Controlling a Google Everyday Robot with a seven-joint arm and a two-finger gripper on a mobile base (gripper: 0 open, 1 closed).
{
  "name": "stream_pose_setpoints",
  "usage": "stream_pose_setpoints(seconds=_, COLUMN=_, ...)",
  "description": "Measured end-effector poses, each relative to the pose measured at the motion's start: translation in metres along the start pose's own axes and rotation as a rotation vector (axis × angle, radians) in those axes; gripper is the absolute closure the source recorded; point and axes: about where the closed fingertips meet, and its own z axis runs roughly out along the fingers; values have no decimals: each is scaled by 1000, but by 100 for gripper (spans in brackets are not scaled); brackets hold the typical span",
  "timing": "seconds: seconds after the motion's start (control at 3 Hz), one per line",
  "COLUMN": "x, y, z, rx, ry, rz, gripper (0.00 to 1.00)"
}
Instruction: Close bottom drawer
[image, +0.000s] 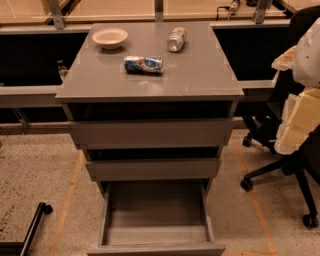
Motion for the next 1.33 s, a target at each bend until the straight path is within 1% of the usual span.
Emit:
stream_pose_setpoints(seconds=0.33, x=0, y=0, z=0, rx=0, ry=0, rz=0, gripper=0)
stream_pose_setpoints(seconds=0.67, x=-1, y=-1, z=-2, rx=9, ry=-3, rz=-1, gripper=13)
stream_pose_setpoints(seconds=1.0, x=2, y=-1, z=20, rx=-15, ry=-11, rz=-10, gripper=38)
stream_pose_setpoints(seconds=1.33, x=16, y=-3, z=62, rx=-7, ry=12, rz=-25, gripper=69)
